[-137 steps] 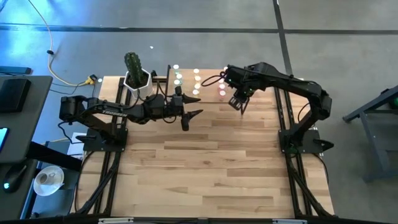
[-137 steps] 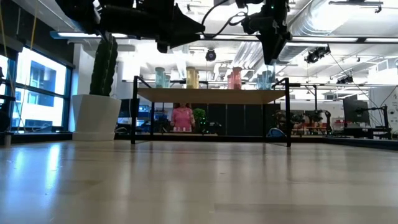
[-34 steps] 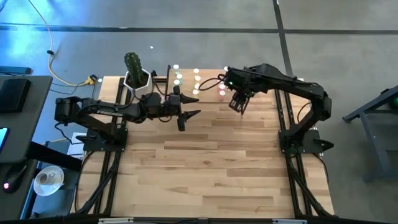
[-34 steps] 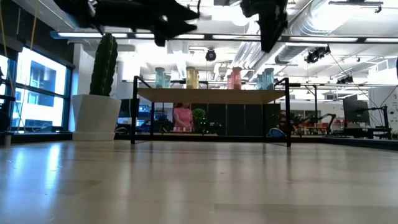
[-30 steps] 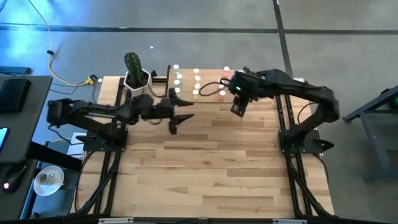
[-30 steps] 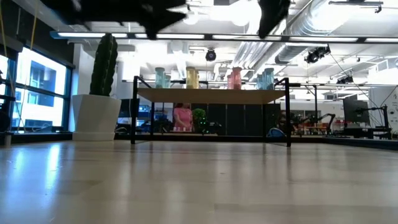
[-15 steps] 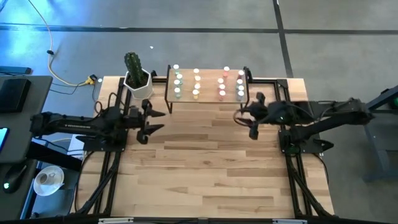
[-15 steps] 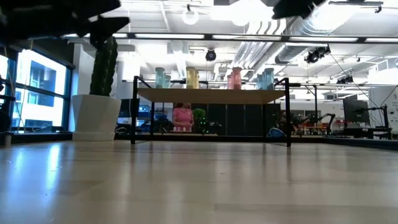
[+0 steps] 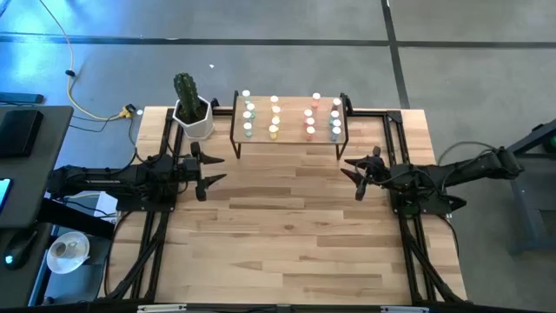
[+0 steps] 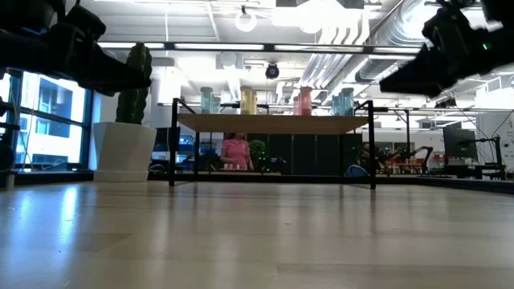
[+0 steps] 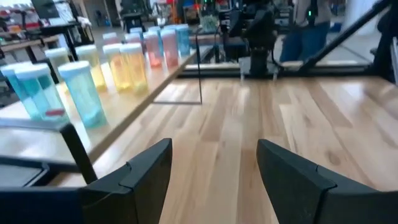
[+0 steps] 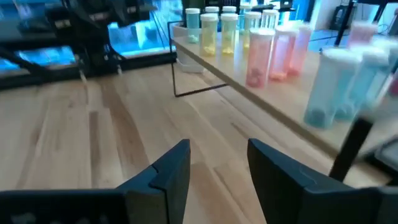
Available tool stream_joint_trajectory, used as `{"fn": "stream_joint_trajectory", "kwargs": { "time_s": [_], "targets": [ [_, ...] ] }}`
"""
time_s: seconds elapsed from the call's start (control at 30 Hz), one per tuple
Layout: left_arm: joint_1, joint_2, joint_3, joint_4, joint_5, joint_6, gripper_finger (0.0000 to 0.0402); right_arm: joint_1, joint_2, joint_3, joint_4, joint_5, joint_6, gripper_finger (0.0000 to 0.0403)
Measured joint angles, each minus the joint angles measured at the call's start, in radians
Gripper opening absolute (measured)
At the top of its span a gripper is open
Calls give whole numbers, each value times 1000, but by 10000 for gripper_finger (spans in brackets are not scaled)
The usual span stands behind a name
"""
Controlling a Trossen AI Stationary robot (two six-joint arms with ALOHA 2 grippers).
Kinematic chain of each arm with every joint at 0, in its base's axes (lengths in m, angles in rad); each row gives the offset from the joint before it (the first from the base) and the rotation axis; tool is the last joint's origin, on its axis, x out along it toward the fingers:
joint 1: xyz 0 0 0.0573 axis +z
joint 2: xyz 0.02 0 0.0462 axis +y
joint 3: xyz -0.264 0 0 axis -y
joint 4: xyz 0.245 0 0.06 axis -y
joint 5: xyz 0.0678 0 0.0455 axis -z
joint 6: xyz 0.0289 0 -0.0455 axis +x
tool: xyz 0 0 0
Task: Pick and place medicine bottles onto shelf by color
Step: Return to Home Position
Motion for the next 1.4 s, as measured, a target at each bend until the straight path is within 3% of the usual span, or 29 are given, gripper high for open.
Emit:
{"fn": "stream_joint_trajectory", "kwargs": {
  "time_s": [0.2,0.4,0.63,0.8,1.03,1.4],
  "targets": [
    [0,-30,-1,-49,1,-46,225,0,-167,-155,77,-3,49,151],
    [0,-36,-82,98,49,-103,225,0,-272,-224,33,87,89,151],
    [0,-36,-78,92,98,-42,225,2,-287,-223,24,64,73,151],
    [0,-35,-78,58,100,2,225,2,-286,-223,23,64,-91,151],
    [-1,-31,-78,39,98,-89,225,2,-286,-223,22,64,-134,151],
    [-1,-30,-78,39,98,-95,225,2,-286,-223,21,64,-135,151]
  ]
}}
